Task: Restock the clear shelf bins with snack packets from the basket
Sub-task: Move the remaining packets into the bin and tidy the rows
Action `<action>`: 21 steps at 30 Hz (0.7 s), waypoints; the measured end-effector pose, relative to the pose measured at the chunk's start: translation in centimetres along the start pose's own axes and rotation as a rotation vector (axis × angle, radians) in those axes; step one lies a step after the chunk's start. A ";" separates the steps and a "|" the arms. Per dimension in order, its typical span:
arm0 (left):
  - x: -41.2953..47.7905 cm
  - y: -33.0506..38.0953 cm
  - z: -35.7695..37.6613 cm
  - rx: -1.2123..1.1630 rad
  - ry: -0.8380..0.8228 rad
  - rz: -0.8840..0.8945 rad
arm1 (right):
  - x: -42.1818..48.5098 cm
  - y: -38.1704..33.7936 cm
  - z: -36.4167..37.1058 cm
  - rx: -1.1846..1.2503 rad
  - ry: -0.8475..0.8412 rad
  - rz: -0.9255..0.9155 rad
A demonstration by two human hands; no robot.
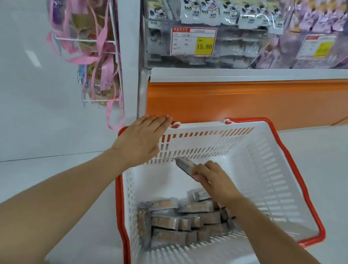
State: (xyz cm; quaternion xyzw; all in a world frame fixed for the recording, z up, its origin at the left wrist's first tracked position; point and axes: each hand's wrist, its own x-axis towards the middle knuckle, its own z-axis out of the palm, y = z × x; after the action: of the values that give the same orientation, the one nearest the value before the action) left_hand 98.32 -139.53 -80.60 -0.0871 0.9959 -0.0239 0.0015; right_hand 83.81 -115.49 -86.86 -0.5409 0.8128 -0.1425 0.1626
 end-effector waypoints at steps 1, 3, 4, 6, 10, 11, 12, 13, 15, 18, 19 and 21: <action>-0.2 0.0 -0.4 0.004 0.049 0.007 | -0.3 -0.3 -0.9 0.039 0.048 0.003; -0.4 -0.2 -1.6 0.021 0.187 -0.002 | -0.6 -1.1 -3.2 0.108 0.155 0.025; -0.3 -0.3 -2.5 0.030 0.251 -0.023 | -0.7 -1.6 -4.5 0.137 0.217 0.038; -0.1 -0.6 -4.7 0.052 0.378 -0.070 | -0.6 -2.5 -7.1 0.201 0.342 0.073; 0.3 -1.5 -8.7 0.095 0.524 -0.120 | -0.3 -4.8 -12.6 0.314 0.621 0.045; 0.2 -1.6 -9.3 0.100 0.531 -0.122 | -0.2 -5.5 -14.1 0.336 0.687 0.020; 0.0 -1.7 -9.7 0.106 0.534 -0.119 | -0.1 -6.4 -15.7 0.353 0.745 -0.002; -0.3 -1.8 -10.0 0.109 0.536 -0.111 | 0.1 -7.3 -17.2 0.367 0.795 -0.025; -0.8 -1.9 -10.6 0.093 0.572 -0.106 | 0.6 -9.2 -20.0 0.399 0.871 -0.073; -1.1 -2.3 -11.9 0.079 0.644 -0.156 | 2.0 -12.0 -23.1 0.401 0.923 -0.136; -1.1 -2.5 -12.3 0.087 0.652 -0.180 | 2.6 -12.9 -23.9 0.379 0.932 -0.154; -0.9 -3.0 -13.1 0.098 0.628 -0.230 | 4.3 -14.7 -25.0 0.309 0.943 -0.175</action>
State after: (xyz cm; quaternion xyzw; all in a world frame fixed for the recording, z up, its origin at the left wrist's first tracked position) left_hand 99.61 -141.68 -67.40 -0.1872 0.9290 -0.0974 -0.3041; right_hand 84.04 -123.53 -58.68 -0.4535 0.7189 -0.5030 -0.1568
